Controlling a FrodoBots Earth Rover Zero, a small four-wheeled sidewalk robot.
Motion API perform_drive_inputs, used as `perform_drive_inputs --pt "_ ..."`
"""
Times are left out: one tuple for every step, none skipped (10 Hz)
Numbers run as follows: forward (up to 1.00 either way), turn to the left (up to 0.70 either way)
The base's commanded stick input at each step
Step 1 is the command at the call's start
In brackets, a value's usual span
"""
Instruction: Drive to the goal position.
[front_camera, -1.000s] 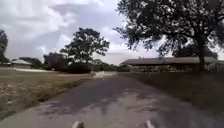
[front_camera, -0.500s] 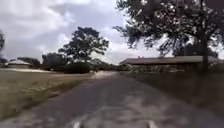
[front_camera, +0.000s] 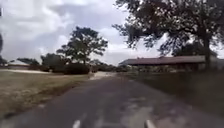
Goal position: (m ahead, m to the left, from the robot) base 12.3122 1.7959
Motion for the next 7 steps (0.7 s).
perform_drive_inputs --pt "0.85 0.00" --pt "0.85 0.00" --pt "0.85 0.00" --pt "0.85 0.00" --pt "0.85 0.00" --pt "0.85 0.00" --pt "0.85 0.00"
